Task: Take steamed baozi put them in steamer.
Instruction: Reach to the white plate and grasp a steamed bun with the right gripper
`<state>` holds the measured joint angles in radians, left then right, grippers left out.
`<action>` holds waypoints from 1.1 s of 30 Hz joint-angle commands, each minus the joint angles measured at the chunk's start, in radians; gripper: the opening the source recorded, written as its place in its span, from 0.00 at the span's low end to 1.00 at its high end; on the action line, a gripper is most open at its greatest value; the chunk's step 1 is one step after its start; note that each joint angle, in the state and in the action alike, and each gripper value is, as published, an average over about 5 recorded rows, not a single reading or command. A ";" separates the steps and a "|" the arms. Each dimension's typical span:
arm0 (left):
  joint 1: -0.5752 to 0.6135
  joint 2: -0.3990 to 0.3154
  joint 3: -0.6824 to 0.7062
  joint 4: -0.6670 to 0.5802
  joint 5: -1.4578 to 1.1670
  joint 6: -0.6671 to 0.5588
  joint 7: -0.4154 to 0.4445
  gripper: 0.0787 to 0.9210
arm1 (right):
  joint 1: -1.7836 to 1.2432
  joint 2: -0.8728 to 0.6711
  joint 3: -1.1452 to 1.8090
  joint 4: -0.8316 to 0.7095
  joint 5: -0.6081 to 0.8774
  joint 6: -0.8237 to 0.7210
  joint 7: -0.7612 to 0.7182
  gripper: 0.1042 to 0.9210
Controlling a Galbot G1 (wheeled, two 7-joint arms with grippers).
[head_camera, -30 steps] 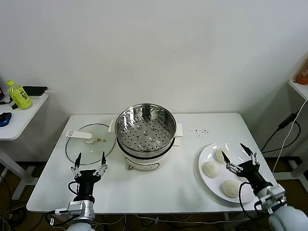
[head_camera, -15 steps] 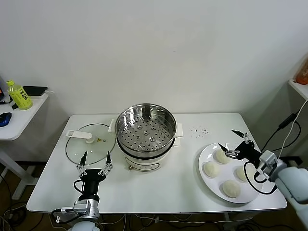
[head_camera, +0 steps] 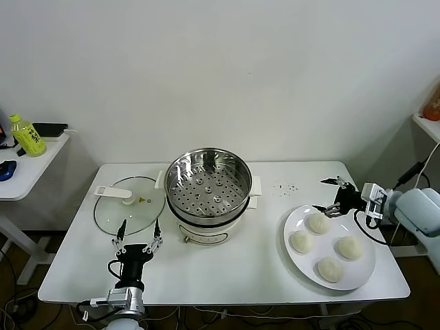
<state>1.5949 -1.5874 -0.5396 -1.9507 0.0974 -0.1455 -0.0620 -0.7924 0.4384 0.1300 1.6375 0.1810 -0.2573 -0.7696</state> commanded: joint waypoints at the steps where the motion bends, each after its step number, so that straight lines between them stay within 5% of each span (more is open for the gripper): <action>1: 0.003 0.002 0.002 -0.008 -0.001 0.003 0.000 0.88 | 0.439 -0.070 -0.435 -0.143 -0.027 0.004 -0.276 0.88; 15: 0.005 0.013 -0.012 -0.024 -0.009 0.009 -0.010 0.88 | 0.940 0.137 -1.002 -0.394 -0.088 0.065 -0.398 0.88; 33: -0.001 0.027 -0.017 -0.039 -0.019 0.026 -0.011 0.88 | 0.933 0.261 -1.079 -0.547 -0.191 0.131 -0.401 0.88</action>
<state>1.5938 -1.5614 -0.5563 -1.9890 0.0783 -0.1208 -0.0728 0.0875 0.6488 -0.8639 1.1620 0.0354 -0.1519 -1.1572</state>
